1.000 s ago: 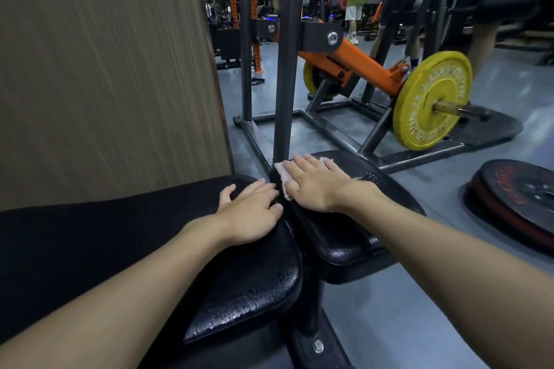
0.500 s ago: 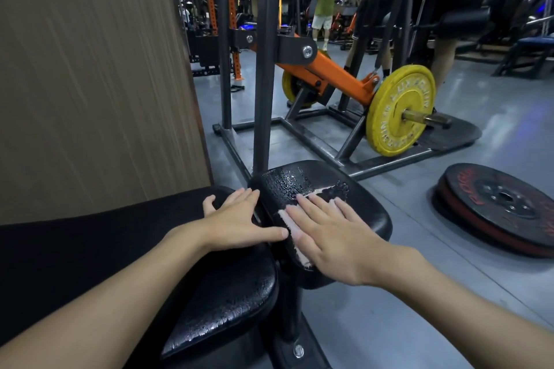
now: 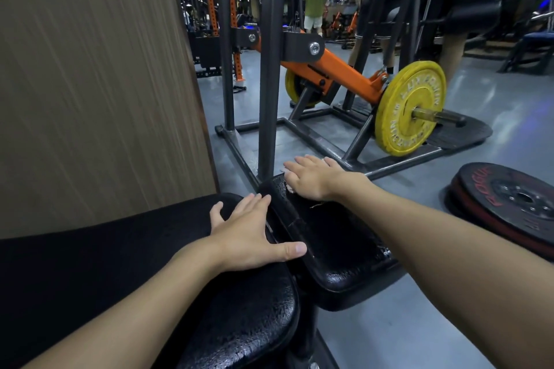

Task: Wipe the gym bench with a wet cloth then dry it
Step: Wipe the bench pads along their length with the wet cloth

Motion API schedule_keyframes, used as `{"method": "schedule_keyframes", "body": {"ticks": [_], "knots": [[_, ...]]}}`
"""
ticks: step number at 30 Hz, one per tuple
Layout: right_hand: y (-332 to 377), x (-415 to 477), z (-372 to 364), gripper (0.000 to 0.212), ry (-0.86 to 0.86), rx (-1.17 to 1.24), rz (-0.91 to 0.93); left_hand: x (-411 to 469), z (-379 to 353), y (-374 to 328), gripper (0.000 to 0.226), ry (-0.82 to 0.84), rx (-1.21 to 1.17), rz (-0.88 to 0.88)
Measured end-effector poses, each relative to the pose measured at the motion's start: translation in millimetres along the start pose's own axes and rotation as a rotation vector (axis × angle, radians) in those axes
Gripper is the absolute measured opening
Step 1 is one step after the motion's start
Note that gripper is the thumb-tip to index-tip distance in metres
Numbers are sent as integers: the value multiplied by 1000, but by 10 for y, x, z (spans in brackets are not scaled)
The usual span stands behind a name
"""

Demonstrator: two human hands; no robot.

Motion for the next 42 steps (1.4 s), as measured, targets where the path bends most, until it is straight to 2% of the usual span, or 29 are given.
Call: {"method": "schedule_keyframes", "body": {"ticks": [5, 15, 18, 19, 23, 31, 35, 38, 42], "knots": [[-22, -286, -59, 57, -35, -7, 26, -14, 16, -10, 119, -2, 7, 14], [-192, -1556, -157, 53, -81, -103, 88, -71, 53, -48, 120, 9, 27, 53], [-214, -1701, -159, 68, -79, -121, 73, -70, 50, -48, 119, 16, 23, 57], [-222, -1691, -164, 72, -86, -119, 70, -63, 46, -46, 119, 16, 20, 57], [-315, -1334, -170, 55, -70, -87, 35, -50, 30, -46, 119, 8, 7, 52], [-685, -141, -62, 70, -57, 70, -94, -4, 6, -31, 120, -13, 12, 21], [-593, 63, -25, 63, -45, 88, -167, -8, 11, -36, 120, -16, 1, 9], [-255, 97, -18, 60, -51, -20, -122, -18, 21, -40, 123, -25, 4, 6], [365, 11, -64, 57, -69, -82, 62, -15, 31, -28, 134, -39, 7, 37]]}}
Point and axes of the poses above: each hand's wrist, its own x-axis towards the middle knuckle, its own z-axis out of the back of the hand, y = z × x, the point moved 7 cm from there along x, towards the middle knuckle, and after that the axes turned 2 degrees about z, right-handed, at the moved point
